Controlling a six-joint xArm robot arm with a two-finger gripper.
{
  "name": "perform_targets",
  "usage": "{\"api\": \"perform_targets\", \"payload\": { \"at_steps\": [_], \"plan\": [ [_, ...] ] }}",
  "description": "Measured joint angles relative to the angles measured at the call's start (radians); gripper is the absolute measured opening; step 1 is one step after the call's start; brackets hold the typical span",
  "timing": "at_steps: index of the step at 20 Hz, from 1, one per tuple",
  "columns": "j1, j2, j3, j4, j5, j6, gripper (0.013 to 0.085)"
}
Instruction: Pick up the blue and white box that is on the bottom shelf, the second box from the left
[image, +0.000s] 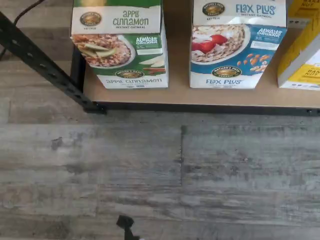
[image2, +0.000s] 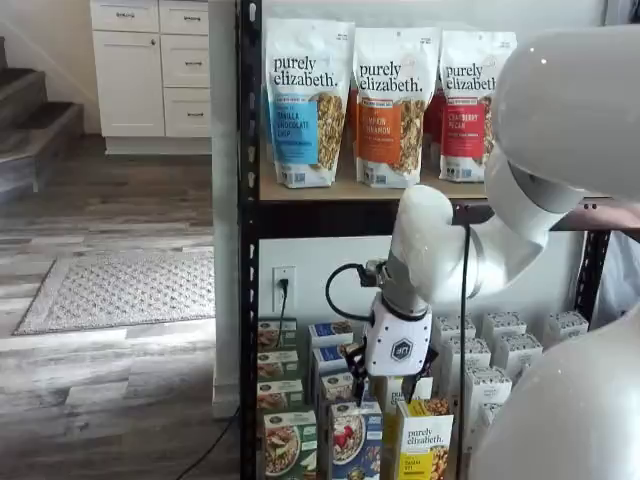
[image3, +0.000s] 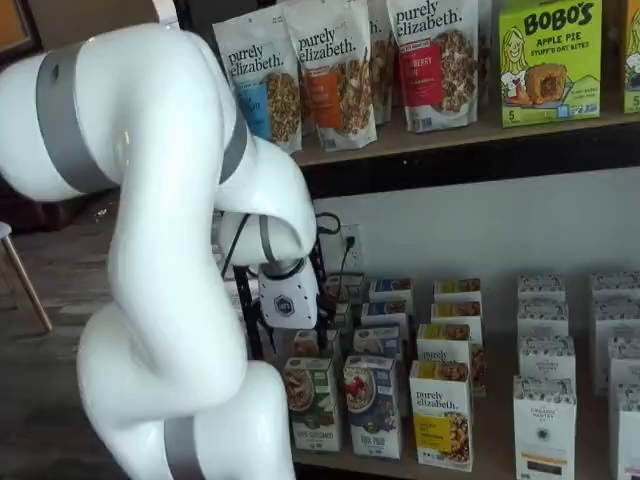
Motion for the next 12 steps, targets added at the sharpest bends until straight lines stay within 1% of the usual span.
{"api": "perform_targets", "payload": {
  "at_steps": [6,12],
  "plan": [
    [0.005,0.044,-0.008,0.008,-0.04,-0.004,0.085],
    [0.011,0.085,-0.018,-0.017,-0.066,0.023,0.085]
  ]
}}
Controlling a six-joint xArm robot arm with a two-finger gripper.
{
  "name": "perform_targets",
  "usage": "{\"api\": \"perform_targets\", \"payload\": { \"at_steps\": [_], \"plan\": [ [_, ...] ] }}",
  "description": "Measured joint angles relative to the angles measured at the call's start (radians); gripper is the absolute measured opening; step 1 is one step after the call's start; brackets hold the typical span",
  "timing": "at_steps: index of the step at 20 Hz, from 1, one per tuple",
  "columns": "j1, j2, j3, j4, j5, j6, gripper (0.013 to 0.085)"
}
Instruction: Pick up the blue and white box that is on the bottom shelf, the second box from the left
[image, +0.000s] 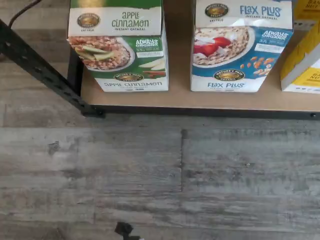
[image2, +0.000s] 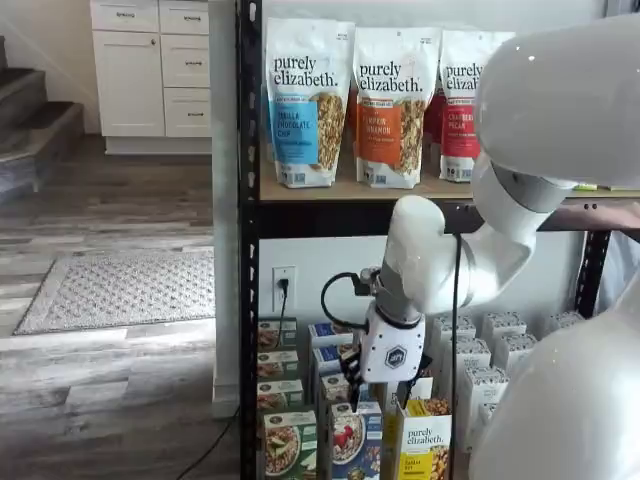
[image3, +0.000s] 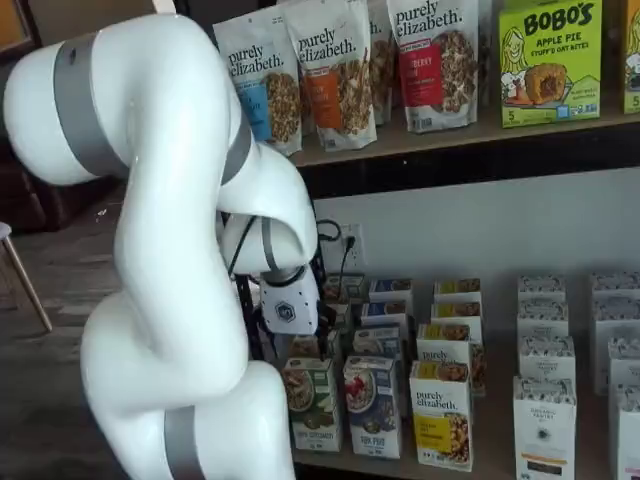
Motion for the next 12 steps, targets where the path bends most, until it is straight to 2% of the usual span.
{"api": "perform_targets", "payload": {
  "at_steps": [12],
  "plan": [
    [0.014,0.053,0.005,-0.033,-0.085,0.04,0.085]
  ]
}}
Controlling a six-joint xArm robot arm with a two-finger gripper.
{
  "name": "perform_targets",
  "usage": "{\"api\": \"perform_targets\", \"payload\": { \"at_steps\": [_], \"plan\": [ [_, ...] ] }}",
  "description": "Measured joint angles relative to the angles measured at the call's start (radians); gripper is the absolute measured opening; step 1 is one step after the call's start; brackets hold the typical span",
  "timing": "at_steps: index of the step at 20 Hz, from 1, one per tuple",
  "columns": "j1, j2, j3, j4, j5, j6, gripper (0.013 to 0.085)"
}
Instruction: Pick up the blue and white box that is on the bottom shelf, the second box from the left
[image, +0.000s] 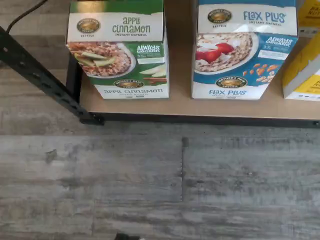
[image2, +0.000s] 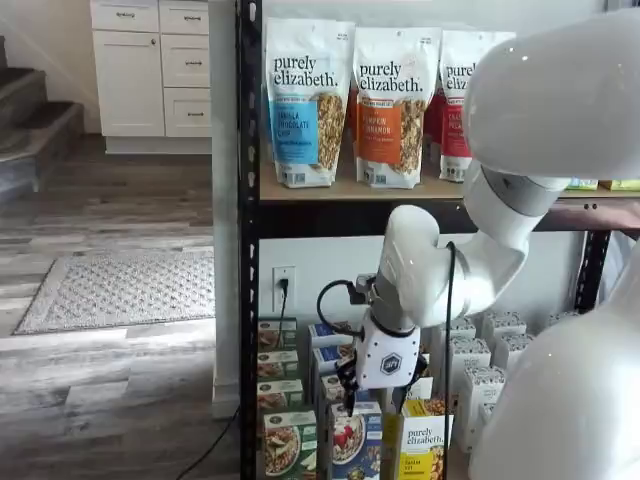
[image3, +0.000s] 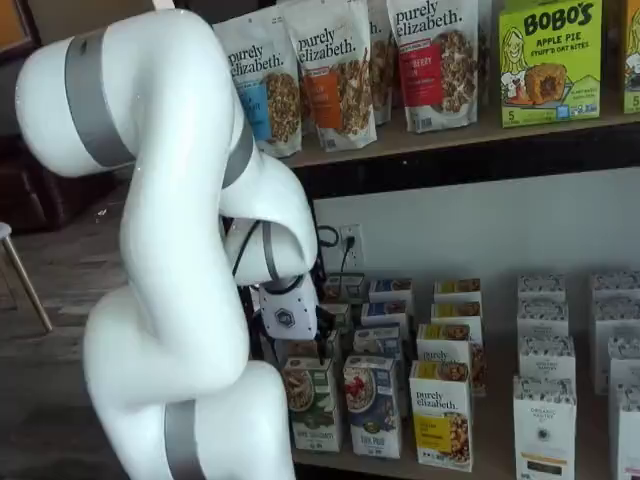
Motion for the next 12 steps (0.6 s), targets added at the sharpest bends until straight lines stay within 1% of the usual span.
{"api": "perform_targets", "payload": {
  "at_steps": [4,6,9,12],
  "plan": [
    [0.004,0.023,-0.004,0.041,-0.021,-0.034,0.085],
    [0.004,0.041,-0.009,0.05,-0.033,-0.044,0.085],
    [-0.003,0.088,-0.028,0.043,-0.054,-0.045,0.085],
    [-0.009,0.12,-0.052,0.063,-0.036,-0.067,0.085]
  ]
}}
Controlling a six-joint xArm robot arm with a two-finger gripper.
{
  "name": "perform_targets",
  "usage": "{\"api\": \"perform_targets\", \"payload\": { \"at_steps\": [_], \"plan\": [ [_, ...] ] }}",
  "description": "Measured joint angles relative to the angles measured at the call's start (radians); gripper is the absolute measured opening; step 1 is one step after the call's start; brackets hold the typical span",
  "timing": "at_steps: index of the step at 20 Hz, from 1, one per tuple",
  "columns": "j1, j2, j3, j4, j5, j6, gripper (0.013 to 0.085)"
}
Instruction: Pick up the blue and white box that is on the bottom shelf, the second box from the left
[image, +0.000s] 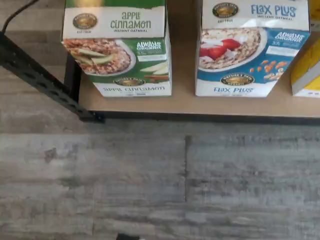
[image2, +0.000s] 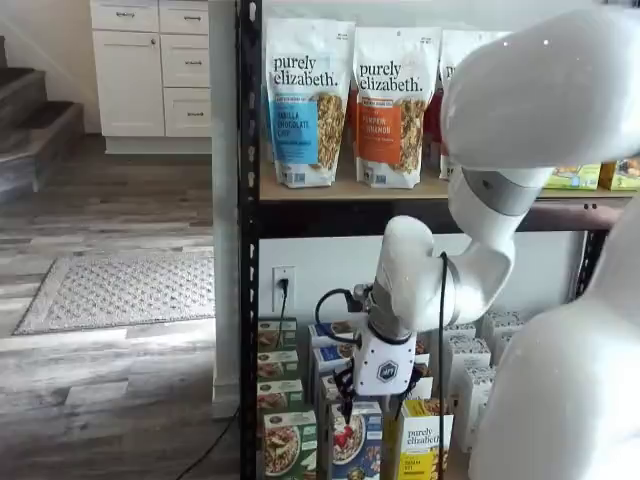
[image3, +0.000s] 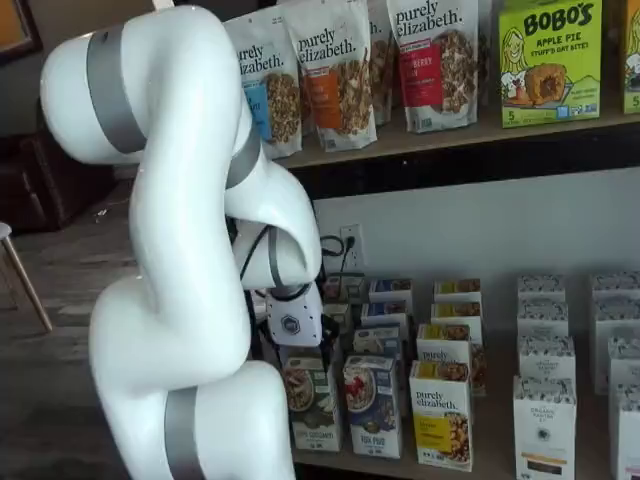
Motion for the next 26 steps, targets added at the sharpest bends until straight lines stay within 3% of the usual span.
{"api": "perform_targets", "payload": {
  "at_steps": [9,21,24,26],
  "plan": [
    [-0.018,0.092,-0.057,0.039,0.002,-0.054,0.085],
    [-0.015,0.258,-0.144,0.207,-0.068,-0.217,0.085],
    [-0.021,0.292,-0.168,0.168,-0.073,-0.185,0.085],
    [-0.03,0.312,-0.186,0.097,-0.068,-0.125,0.085]
  ]
}}
